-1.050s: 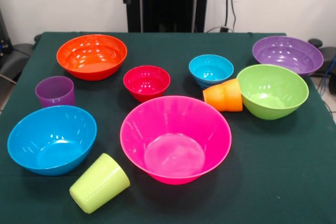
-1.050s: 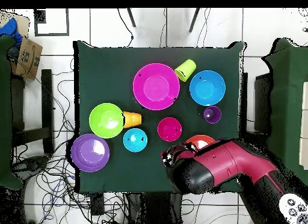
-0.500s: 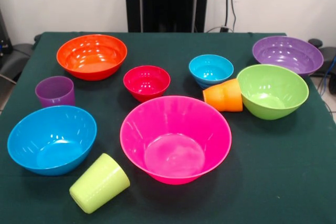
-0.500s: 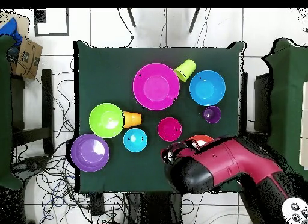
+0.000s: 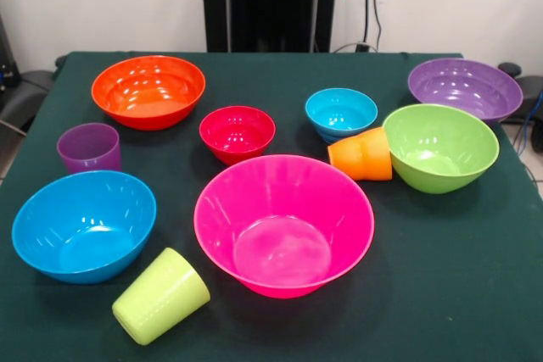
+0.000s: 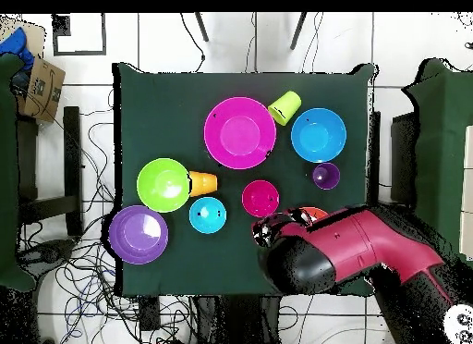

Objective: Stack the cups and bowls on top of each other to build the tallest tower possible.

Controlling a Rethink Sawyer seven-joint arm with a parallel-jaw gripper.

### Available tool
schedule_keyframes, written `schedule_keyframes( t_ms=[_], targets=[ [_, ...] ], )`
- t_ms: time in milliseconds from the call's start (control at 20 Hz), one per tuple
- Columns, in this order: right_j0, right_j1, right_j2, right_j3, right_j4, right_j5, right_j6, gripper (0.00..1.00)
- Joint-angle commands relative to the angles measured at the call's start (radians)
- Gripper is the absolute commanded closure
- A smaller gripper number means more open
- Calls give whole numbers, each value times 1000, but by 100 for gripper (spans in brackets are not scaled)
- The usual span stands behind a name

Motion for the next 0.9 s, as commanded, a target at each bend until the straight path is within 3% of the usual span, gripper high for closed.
schedule_keyframes(
  t_ms=[50, 300, 900],
  targets=[
    [32, 84, -23, -43, -93, 106, -317, 0],
    [19, 76, -20, -33, -103, 88, -312, 0],
    [42, 180, -56, -70, -193, 72, -339, 0]
  ],
)
